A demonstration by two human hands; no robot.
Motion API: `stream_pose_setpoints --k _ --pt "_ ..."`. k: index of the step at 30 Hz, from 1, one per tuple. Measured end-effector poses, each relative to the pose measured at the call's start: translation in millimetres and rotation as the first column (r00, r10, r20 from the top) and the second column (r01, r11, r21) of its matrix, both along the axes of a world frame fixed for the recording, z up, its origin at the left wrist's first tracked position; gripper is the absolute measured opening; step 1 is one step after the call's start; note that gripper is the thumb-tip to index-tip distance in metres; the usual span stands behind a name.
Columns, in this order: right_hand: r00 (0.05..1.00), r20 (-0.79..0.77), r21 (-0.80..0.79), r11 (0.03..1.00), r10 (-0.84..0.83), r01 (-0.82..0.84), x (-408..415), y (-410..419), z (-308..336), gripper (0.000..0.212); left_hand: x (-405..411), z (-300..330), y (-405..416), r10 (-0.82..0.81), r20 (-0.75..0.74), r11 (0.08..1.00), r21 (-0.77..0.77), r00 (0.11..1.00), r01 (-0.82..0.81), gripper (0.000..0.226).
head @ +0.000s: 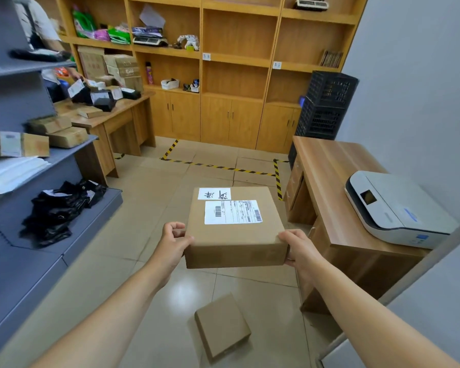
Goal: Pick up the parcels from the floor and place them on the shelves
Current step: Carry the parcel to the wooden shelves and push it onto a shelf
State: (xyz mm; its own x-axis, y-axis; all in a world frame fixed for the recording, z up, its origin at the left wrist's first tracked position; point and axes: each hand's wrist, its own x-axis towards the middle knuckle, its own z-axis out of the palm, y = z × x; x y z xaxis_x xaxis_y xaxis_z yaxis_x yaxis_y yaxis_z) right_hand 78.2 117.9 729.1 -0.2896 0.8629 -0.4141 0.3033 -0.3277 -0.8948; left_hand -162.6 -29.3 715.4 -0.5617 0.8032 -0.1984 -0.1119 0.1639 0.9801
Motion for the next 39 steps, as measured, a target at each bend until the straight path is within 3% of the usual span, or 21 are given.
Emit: stream_pose_setpoints --k 3,12,18,20,24,29,32,35,39 --pt "0.998 -0.058 0.028 1.000 0.009 -0.007 -1 -5 6 0.039 -1 3 -3 0.003 -0.017 1.000 0.004 1.000 -0.002 0.053" --pt "0.961 -0.262 0.164 0.985 0.092 -0.050 10 0 30 0.068 0 1 -9 -0.072 -0.092 0.997 -0.025 0.993 0.070 0.084" --pt "0.918 -0.370 0.222 0.973 0.143 -0.062 19 13 62 0.085 -22 17 -7 0.007 -0.371 0.992 -0.116 0.929 -0.054 0.099" --pt "0.906 -0.379 0.233 0.967 0.187 -0.102 23 14 67 0.085 -31 22 -7 -0.061 -0.400 0.991 -0.137 0.914 0.006 0.100" --pt "0.896 -0.351 0.236 0.952 0.271 -0.196 24 10 70 0.093 -39 22 -12 -0.334 -0.283 0.937 -0.203 0.899 0.284 0.088" --pt "0.886 -0.338 0.240 0.939 0.317 -0.245 21 7 74 0.089 -41 29 -22 -0.472 -0.087 0.872 -0.190 0.877 0.450 0.082" --pt "0.877 -0.348 0.240 0.936 0.331 -0.258 19 9 79 0.086 -40 31 -28 -0.492 -0.065 0.862 -0.174 0.868 0.476 0.075" --pt "0.878 -0.356 0.245 0.938 0.321 -0.244 18 7 84 0.086 -40 33 -31 -0.461 -0.046 0.881 -0.142 0.886 0.450 0.085" --pt "0.901 -0.376 0.247 0.961 0.215 -0.126 14 3 87 0.089 -37 37 -32 -0.404 0.015 0.913 -0.053 0.915 0.404 0.082"
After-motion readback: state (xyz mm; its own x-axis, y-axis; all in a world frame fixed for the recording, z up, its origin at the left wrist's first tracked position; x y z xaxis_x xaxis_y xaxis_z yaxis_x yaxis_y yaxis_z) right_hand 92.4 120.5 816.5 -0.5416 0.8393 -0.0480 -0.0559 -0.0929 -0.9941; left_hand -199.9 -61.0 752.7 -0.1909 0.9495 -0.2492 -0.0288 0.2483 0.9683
